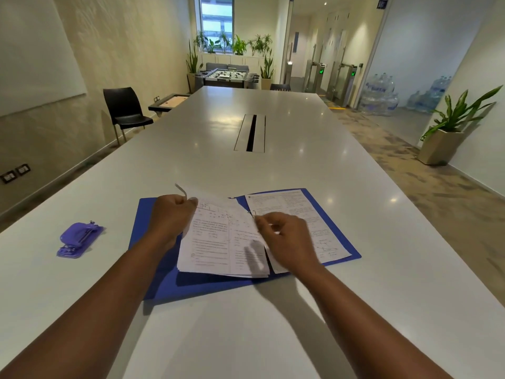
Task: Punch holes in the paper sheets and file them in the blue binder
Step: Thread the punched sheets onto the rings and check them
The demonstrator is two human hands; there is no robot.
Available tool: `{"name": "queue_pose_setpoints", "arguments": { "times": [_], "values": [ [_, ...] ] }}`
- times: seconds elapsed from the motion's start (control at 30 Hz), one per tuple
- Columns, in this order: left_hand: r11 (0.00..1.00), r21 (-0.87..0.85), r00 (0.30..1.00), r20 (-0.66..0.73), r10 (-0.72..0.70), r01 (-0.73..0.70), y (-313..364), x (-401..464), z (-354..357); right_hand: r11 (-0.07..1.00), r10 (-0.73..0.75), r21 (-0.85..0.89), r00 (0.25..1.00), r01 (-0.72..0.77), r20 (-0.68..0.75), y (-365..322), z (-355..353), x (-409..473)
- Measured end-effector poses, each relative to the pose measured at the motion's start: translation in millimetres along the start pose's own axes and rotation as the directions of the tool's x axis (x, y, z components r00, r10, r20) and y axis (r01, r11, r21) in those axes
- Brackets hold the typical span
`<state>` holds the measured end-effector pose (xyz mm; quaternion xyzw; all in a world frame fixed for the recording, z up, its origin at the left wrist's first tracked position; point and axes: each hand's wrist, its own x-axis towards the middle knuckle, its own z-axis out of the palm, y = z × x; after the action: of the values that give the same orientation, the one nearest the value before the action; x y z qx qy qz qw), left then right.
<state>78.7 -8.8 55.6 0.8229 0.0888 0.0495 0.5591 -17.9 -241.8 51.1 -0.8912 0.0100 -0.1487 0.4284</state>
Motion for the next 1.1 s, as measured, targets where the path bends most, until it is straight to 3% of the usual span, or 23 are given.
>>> {"name": "queue_pose_setpoints", "arguments": {
  "times": [0.07, 0.17, 0.4, 0.67, 0.8, 0.97, 1.1],
  "values": [
    [1.000, -0.011, 1.000, 0.005, -0.003, 0.003, -3.7, 2.5, -2.5, 0.958, 0.179, -0.219, 0.983, -0.184, -0.044, 35.0, -14.4, 9.9],
    [1.000, -0.012, 1.000, 0.011, 0.002, -0.002, -9.5, 6.9, -4.2, 0.855, 0.410, -0.319, 0.910, -0.408, -0.063, 86.3, -35.0, 12.4],
    [1.000, 0.019, 0.999, -0.023, 0.023, -0.023, -12.0, 8.5, -3.3, 0.671, 0.564, -0.468, 0.805, -0.575, -0.181, 148.0, -61.2, 3.7],
    [1.000, 0.005, 1.000, -0.014, 0.014, -0.014, -12.4, 10.1, -4.2, 0.755, 0.584, -0.292, 0.805, -0.587, -0.105, 161.6, -70.8, 7.8],
    [1.000, 0.003, 1.000, -0.007, 0.016, -0.016, -7.4, 6.1, -5.0, 0.769, 0.606, -0.138, 0.781, -0.624, -0.150, 165.6, -72.2, 9.2],
    [0.999, -0.004, 0.999, -0.021, 0.037, -0.037, 2.7, -3.4, -3.7, 0.860, 0.504, 0.046, 0.828, -0.509, -0.246, 133.0, -74.0, 13.7],
    [0.998, -0.045, 0.998, -0.019, 0.052, -0.053, 10.8, -7.9, -2.6, 0.910, 0.400, 0.201, 0.895, -0.363, -0.196, 81.6, -79.4, 20.0]
  ]
}}
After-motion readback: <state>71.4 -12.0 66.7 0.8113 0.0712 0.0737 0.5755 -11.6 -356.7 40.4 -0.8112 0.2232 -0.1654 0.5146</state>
